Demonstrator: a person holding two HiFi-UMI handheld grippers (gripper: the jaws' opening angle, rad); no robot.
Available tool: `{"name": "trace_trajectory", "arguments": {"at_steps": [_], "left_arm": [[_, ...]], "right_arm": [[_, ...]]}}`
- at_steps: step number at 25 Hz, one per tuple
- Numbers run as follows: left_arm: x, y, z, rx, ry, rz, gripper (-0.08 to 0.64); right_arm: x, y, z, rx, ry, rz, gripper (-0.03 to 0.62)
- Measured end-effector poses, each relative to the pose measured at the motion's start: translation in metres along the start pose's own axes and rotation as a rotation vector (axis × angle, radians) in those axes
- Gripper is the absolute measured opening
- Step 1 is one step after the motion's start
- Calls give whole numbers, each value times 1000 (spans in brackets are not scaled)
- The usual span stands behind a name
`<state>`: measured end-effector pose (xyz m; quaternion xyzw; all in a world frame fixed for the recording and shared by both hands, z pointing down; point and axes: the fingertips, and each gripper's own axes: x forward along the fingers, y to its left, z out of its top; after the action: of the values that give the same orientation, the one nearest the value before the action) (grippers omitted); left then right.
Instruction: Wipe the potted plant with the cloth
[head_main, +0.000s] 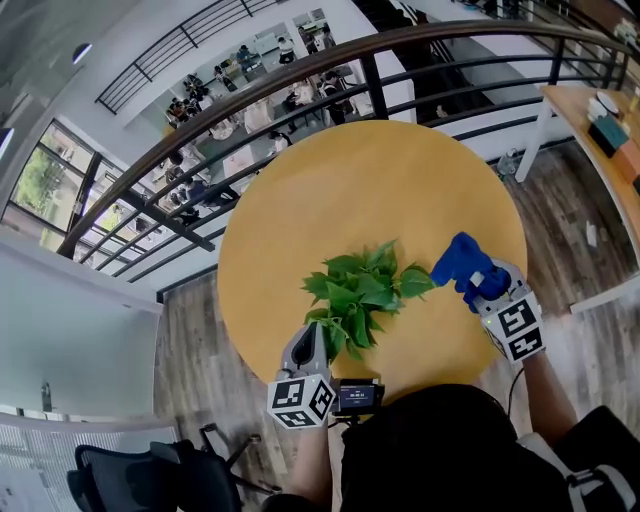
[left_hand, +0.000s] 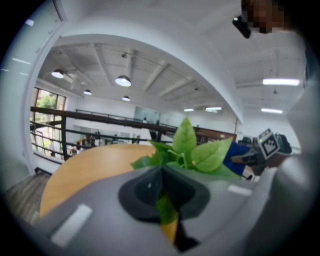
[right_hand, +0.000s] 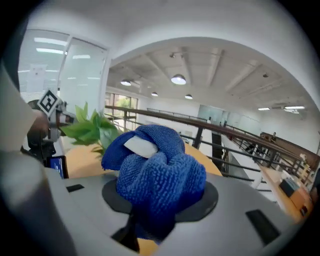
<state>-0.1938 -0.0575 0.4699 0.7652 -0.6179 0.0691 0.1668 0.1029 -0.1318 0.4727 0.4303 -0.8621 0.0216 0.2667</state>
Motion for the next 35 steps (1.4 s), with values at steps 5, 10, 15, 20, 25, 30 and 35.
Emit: {"name": "trace_trajectory", "arguments": {"at_steps": [5, 10, 15, 20, 25, 30, 35], "left_arm": [[0, -4, 0, 4, -2, -1, 0], [-3, -5, -2, 2, 5, 2, 0], [-3, -2, -8, -8, 11, 7, 0], [-1, 0, -8, -10, 5, 6, 0], [-4, 0, -7, -6, 6, 1, 0], [-7, 0, -9, -14, 7, 3, 0], [-11, 5, -8, -16, 1, 9, 0]], "right_arm": [[-6, 93, 87, -147, -213, 243, 173], [20, 158, 42, -261, -73, 359, 173], [23, 137, -15, -223, 71, 325, 173], [15, 123, -51, -257, 161, 297, 173], [-19, 98, 35, -110, -125, 292, 173], [10, 58, 40, -63, -88, 154, 173], [36, 43, -66, -48, 195, 97, 173]]}}
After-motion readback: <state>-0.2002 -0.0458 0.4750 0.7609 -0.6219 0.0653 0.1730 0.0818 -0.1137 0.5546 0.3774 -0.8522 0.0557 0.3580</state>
